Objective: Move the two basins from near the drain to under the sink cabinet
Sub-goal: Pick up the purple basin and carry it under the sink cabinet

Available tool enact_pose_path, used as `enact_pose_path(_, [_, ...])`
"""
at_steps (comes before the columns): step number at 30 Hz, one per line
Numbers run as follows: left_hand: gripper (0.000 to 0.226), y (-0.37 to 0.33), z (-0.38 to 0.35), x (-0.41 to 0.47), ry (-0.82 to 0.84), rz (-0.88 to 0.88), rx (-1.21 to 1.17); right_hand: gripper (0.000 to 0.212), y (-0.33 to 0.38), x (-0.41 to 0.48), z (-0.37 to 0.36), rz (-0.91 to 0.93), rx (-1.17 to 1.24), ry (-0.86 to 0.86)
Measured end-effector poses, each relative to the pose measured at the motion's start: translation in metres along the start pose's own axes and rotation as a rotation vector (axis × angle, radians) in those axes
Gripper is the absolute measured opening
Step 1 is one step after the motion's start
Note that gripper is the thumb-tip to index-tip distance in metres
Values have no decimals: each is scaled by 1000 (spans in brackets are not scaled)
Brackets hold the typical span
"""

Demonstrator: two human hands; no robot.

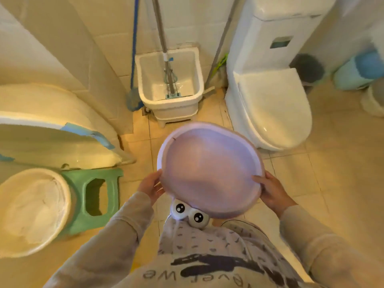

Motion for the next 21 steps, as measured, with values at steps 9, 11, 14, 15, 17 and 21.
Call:
enact_pose_path(9, [12,10,-156,27,238,97,517,44,-82,-91,121,122,501,-346])
enact_pose_path(11, [9,24,-196,27,302,113,608,39,-95,-109,144,168,610,-380])
enact_pose_path(14, [8,51,-252,24,376,138,720,30,-113,-130,181,218,720,-430])
enact_pose_path(15, [9,61,-270,23,398,146,753,27,-118,-135,194,232,745,-449])
enact_pose_path(17, [7,83,-305,23,443,158,818,25,-126,-144,222,250,787,-479])
enact_pose_path(21, [18,133,-373,23,494,186,897,38,-133,-155,288,278,825,-526])
Point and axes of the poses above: each hand's wrist, its own x-axis towards the middle knuckle, its own z-axis out of the back of the hand, y = z × x, the point moved 9 cm from there along x, towards the middle knuckle, and after that the axes turned 11 degrees about y, right-handed, at the moved point
